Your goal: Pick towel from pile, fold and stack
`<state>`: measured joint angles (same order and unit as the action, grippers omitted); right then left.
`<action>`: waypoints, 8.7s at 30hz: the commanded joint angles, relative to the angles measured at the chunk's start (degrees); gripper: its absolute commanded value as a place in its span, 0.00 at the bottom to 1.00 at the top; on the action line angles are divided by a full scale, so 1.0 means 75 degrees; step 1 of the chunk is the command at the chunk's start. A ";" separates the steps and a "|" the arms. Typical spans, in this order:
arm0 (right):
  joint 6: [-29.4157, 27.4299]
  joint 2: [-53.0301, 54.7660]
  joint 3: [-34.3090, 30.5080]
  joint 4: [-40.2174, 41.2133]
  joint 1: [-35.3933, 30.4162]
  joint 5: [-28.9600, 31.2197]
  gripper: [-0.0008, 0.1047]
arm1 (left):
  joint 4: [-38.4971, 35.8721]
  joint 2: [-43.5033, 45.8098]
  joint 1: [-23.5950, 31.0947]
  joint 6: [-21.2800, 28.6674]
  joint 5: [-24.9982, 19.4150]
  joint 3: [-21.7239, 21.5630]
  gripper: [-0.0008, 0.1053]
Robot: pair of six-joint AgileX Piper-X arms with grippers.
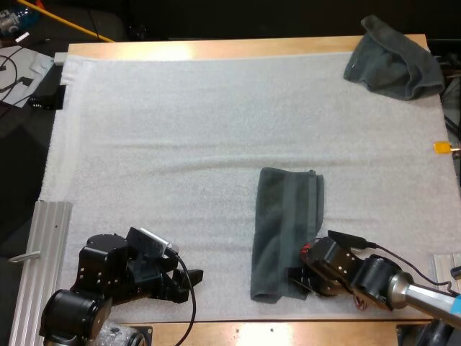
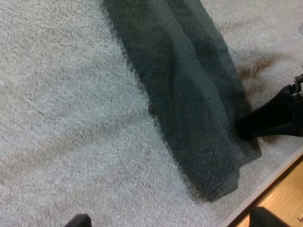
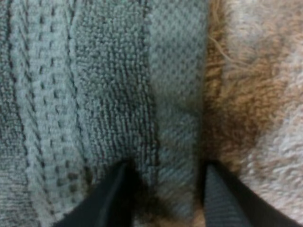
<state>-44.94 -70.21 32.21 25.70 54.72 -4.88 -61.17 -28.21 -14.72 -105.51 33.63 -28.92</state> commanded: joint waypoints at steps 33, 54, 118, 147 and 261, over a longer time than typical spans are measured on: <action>-0.1018 0.1507 0.0063 0.2676 0.0007 0.0793 0.01 | 0.0018 -0.0212 -0.0115 0.0442 0.0810 -0.0012 0.59; -0.0873 0.1382 0.0065 0.2204 -0.0169 0.0903 0.01 | 0.2714 -0.4124 -0.2795 -0.1102 0.0837 -0.0004 0.60; -0.0921 0.1410 0.0050 0.2221 -0.0205 0.0818 0.01 | 0.4636 -0.6993 -0.5475 -0.2500 0.0315 -0.0275 0.15; -0.1062 0.2447 0.0270 0.2895 -0.0204 0.0494 0.01 | 0.2500 -0.4569 -0.5429 -0.1396 -0.0255 -0.0697 0.06; -0.1179 0.2694 0.1792 0.4158 -0.0820 0.0164 0.01 | 0.2164 -0.5645 -0.5903 -0.0495 -0.1721 -0.2114 0.50</action>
<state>-53.12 -49.97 45.64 56.51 49.18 -3.40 -45.71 -67.55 -58.65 -109.49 19.60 -45.05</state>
